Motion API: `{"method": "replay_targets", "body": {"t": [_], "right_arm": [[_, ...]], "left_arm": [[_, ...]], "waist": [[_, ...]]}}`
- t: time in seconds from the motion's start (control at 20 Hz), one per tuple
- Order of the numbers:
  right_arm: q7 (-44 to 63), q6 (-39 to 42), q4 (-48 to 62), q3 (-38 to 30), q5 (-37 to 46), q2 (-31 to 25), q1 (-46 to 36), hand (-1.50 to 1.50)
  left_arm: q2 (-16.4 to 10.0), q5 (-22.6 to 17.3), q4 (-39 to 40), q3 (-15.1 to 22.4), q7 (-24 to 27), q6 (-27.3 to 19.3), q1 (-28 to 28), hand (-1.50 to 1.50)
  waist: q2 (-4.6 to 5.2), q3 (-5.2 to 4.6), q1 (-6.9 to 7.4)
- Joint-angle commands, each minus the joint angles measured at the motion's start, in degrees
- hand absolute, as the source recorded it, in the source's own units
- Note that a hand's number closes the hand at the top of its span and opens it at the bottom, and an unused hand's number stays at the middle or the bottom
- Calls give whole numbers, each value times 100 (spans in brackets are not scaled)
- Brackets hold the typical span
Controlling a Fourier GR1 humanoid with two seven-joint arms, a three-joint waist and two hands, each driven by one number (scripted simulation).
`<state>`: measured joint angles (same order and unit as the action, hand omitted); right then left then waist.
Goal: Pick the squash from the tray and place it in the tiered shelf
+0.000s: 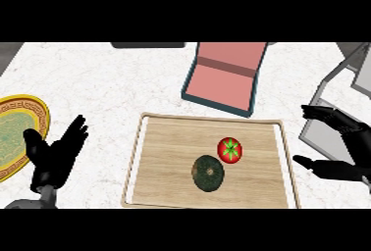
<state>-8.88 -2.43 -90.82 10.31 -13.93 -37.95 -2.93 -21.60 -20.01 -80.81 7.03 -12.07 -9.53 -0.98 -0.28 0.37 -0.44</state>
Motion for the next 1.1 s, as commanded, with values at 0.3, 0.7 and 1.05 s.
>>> {"method": "replay_targets", "body": {"t": [0.3, 0.7, 1.05], "right_arm": [[1880, 883, -2352, 274, -293, -923, 123, -150], [4751, 260, -3503, 696, 211, -1031, -835, -150], [6362, -110, -3116, 2047, 1765, -79, -1906, -150]], "left_arm": [[127, 60, 271, 20, -132, 160, 33, 0], [183, 185, 148, 17, -351, 53, -146, 0], [394, 351, 309, 74, -225, 38, -168, 0]], "waist": [[4, -52, -1], [16, -55, 73], [32, -51, 151]]}}
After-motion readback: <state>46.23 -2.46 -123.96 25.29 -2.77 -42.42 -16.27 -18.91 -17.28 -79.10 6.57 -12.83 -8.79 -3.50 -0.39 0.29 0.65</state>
